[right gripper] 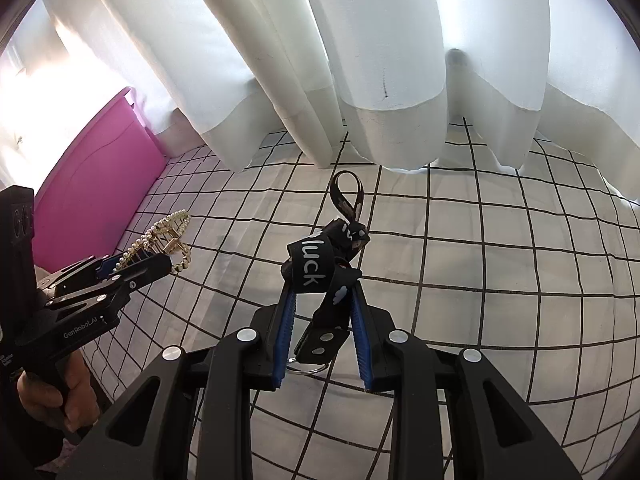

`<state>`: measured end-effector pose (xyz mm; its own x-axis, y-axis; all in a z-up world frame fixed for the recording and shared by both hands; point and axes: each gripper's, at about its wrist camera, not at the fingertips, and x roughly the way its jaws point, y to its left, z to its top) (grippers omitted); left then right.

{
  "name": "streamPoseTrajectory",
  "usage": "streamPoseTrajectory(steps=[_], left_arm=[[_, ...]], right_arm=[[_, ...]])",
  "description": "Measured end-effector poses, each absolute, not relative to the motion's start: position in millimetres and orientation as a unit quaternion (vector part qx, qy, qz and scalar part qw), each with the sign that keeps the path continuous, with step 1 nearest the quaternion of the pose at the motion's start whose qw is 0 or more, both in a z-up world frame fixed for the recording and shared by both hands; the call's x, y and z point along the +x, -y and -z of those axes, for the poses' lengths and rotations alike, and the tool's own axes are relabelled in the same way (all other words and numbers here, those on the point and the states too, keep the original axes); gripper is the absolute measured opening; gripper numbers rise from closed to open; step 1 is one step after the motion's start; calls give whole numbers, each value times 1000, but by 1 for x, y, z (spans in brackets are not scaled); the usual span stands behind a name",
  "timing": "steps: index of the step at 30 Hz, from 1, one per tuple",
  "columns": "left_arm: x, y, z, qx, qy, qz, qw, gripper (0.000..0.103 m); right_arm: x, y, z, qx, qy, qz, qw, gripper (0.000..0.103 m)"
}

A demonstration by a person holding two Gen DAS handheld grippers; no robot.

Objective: Organize jewelry
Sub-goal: 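Lift the claw clip with the left tool toward the tub while the right tool carries the strap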

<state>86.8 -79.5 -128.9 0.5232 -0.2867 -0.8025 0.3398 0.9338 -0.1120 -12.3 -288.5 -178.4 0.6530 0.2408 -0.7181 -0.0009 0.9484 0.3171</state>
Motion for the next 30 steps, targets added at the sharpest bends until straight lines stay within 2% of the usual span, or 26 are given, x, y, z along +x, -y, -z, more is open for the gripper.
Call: streamPoseTrajectory(steps=[15, 23, 30], left_arm=[[16, 45, 47, -17, -390, 129, 912, 37], [-2, -7, -11, -39, -338, 81, 937, 37], [15, -79, -47, -55, -316, 6, 947, 37]], right_arm=[[-44, 254, 114, 108, -362, -140, 915, 27], [-32, 203, 62, 83, -323, -207, 920, 27], [6, 131, 14, 69, -287, -268, 917, 27]])
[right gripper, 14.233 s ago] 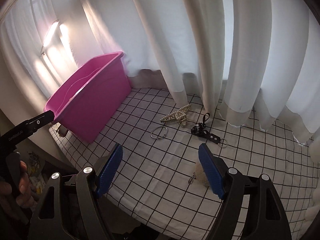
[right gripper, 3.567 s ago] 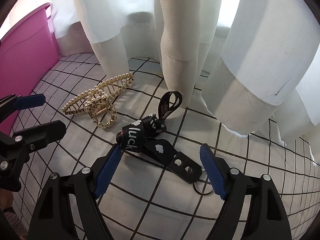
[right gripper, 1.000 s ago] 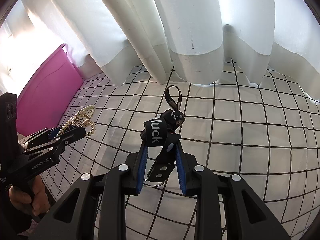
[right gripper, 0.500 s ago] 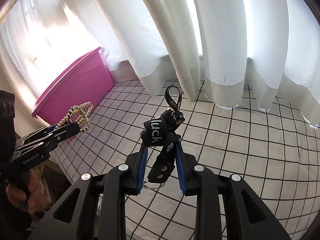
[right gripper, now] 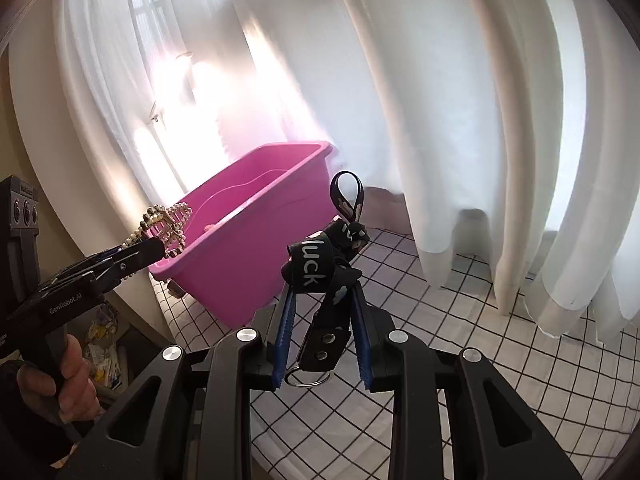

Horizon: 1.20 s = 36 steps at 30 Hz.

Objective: Organize jewelry
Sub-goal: 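Lift the claw clip with the left tool toward the tub while the right tool carries the strap, then lower the claw clip with the left tool into the tub while the right tool lowers the strap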

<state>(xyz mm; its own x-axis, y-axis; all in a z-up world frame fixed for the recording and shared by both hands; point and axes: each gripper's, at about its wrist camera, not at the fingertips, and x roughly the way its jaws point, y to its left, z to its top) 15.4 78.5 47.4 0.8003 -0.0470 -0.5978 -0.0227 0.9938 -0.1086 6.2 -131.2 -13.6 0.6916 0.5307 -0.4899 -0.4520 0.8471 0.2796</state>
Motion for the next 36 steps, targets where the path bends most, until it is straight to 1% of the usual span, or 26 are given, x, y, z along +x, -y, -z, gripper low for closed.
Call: streamPoseTrajectory(steps=[7, 12, 18, 24, 36], left_arm=[[46, -163, -61, -76, -313, -68, 944, 38], [73, -211, -56, -86, -332, -101, 934, 38], [105, -242, -40, -98, -357, -113, 922, 38], [135, -259, -24, -119, -385, -103, 910, 38], [181, -272, 3, -135, -441, -111, 880, 38]], right_arm=[[62, 43, -28, 49, -270, -326, 905, 27], [112, -17, -38, 33, -289, -341, 894, 27], [168, -70, -26, 3, -333, -337, 880, 27], [209, -107, -5, -15, -380, -326, 866, 27], [267, -134, 24, -31, -451, -285, 845, 27]])
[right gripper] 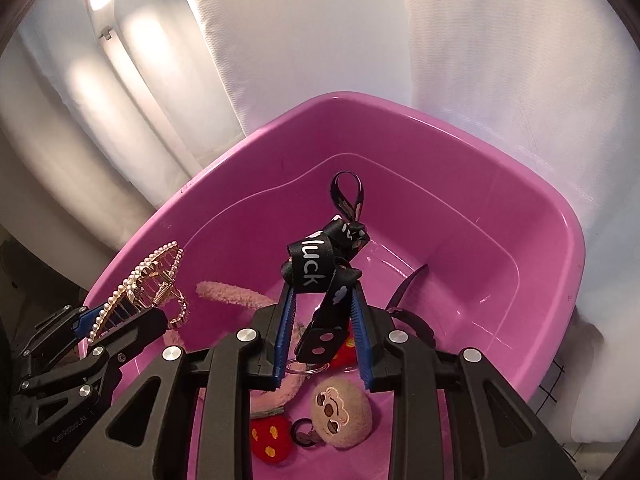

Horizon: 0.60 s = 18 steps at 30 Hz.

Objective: Organize jewelry
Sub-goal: 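Lower the claw clip with the left tool into the tub while the right tool lowers the strap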

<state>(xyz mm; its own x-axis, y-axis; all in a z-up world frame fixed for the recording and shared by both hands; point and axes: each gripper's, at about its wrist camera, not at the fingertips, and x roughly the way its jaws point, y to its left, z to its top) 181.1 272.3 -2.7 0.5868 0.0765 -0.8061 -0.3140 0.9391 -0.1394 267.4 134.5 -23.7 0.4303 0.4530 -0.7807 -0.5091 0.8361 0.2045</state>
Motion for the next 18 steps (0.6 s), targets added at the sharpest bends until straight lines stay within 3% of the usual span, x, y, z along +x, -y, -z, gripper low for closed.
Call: streamPoseTrajectory(steps=[12, 15, 16, 17, 18], left_arm=[[194, -280, 19, -149, -477, -120, 858, 38], [194, -280, 21, -149, -484, -125, 853, 39], [193, -280, 21, -146, -482, -129, 854, 46], [192, -280, 19, -141, -479, -135, 856, 63], [191, -280, 16, -138, -475, -141, 858, 78]], right_arm=[[279, -132, 39, -24, -486, -263, 833, 27], [278, -137, 38, -35, -489, -263, 831, 35], [279, -140, 36, -41, -488, -264, 831, 43], [278, -143, 35, -47, -486, -267, 831, 54], [277, -145, 33, -55, -483, -268, 832, 58]])
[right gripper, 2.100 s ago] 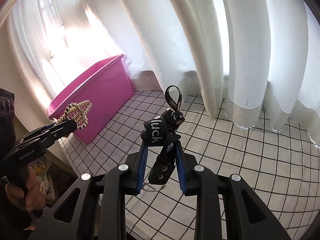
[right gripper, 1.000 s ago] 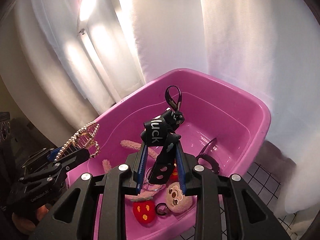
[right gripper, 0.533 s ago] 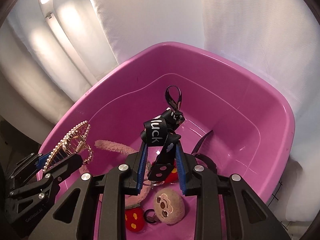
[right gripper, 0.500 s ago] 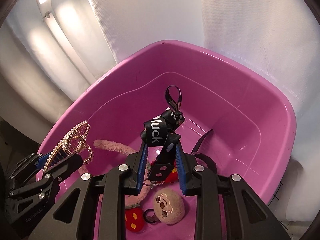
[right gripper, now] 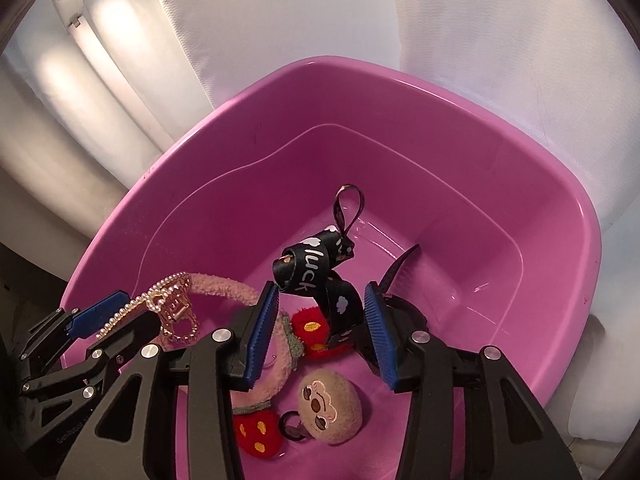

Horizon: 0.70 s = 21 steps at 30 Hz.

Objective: Organize jewelry
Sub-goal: 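Lower the claw clip with the left tool into the tub while the right tool lowers the strap, then open the left tool to drop the claw clip while the right tool releases the strap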

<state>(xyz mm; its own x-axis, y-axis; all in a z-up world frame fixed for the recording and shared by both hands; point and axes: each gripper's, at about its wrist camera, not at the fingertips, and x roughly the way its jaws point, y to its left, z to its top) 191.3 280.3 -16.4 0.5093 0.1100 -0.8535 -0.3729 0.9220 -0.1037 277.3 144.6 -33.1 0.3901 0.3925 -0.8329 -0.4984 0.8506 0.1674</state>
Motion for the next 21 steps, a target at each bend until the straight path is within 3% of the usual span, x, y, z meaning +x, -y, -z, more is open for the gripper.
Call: streamPoseTrajectory(steps=[1, 21], left_arm=[[190, -281, 13, -139, -468, -145, 861, 95], [182, -290, 7, -133, -463, -187, 856, 96]], right_arm=[[276, -145, 32, -61, -481, -266, 833, 64], [277, -148, 30, -73, -482, -262, 833, 66]])
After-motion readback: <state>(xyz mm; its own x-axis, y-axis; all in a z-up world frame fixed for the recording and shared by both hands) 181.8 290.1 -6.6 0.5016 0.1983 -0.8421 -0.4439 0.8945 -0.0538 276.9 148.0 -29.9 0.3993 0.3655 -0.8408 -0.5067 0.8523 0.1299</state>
